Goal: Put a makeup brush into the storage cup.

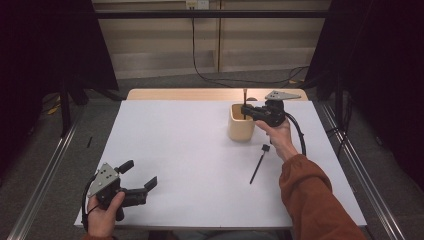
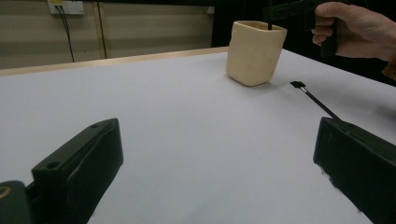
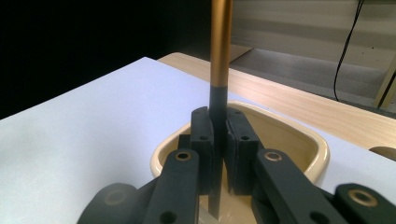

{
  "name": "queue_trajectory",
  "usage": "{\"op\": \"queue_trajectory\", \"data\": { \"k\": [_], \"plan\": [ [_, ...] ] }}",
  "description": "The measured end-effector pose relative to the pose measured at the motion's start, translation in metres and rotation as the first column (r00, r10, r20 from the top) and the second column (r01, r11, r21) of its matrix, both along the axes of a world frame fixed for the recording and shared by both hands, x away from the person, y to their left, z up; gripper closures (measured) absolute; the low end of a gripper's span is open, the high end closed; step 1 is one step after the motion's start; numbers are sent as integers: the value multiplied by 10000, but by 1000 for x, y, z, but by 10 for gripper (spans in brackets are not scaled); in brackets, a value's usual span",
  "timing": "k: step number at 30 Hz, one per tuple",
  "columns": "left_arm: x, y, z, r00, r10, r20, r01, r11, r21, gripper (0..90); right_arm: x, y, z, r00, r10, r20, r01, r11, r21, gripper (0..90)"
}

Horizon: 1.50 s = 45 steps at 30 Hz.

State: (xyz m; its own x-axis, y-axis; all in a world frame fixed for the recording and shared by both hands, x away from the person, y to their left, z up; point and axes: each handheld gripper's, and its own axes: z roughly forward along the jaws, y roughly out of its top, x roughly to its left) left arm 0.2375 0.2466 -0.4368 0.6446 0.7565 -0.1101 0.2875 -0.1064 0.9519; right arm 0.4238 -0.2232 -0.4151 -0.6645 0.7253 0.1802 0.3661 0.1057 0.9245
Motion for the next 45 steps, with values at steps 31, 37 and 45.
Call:
{"op": "queue_trajectory", "data": {
  "k": [31,37,45],
  "plan": [
    [1,0,-2,9999,-59,-105,58,10000,-32,14,-12,1,8,9991,185,372,-187,9998,45,205],
    [1,0,-2,9998,-164,-99,163,9998,-95,14,-19,-2,10,9989,288,364,-293,9995,139,135],
    [1,1,-2,9999,-136,-84,135,9998,-115,14,-31,-10,15,9986,391,363,-396,9992,112,18]
  ]
}}
